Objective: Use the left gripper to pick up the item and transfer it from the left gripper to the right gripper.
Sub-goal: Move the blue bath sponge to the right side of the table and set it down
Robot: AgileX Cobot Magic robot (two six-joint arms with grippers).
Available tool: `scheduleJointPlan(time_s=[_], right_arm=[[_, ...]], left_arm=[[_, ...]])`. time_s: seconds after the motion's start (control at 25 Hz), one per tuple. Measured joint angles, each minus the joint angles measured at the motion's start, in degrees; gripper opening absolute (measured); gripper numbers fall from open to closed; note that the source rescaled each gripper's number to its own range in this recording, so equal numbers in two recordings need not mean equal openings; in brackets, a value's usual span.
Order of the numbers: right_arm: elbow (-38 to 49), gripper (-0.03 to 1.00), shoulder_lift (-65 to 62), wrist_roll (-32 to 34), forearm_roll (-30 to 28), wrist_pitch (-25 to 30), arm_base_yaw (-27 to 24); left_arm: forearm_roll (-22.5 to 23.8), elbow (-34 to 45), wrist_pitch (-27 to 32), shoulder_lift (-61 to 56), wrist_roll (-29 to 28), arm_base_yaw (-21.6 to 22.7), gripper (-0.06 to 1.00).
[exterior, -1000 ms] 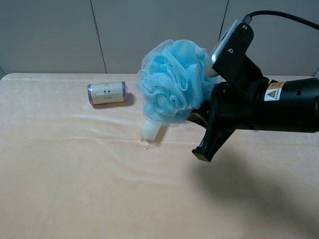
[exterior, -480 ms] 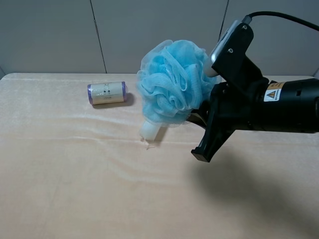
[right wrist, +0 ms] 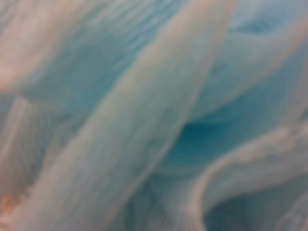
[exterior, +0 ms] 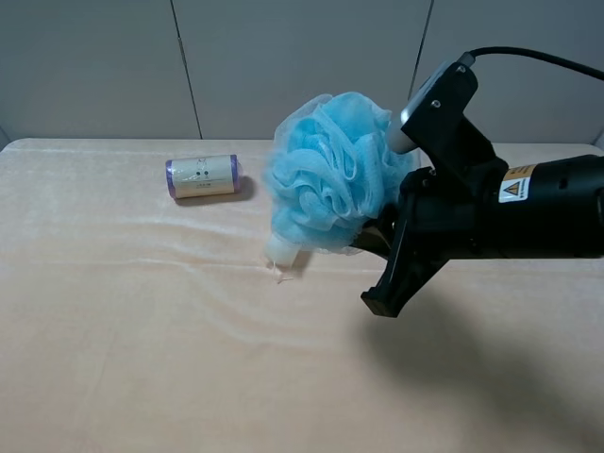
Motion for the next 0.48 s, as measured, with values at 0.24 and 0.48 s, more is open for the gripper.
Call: scheduleJointPlan(time_s=[0.24,0.48], right_arm=[[-6.92,0.0,0.06,6.27,-1.14,11.53,-2.31],[-14.8,0.0,0.06,21.2,-12.97,23.73,-10.35]], left_arm=[[0.0,0.0,0.0,0.0,0.0,17.03,1.0],[0.0,0.0,0.0,0.0,0.0,23.65,1.0]])
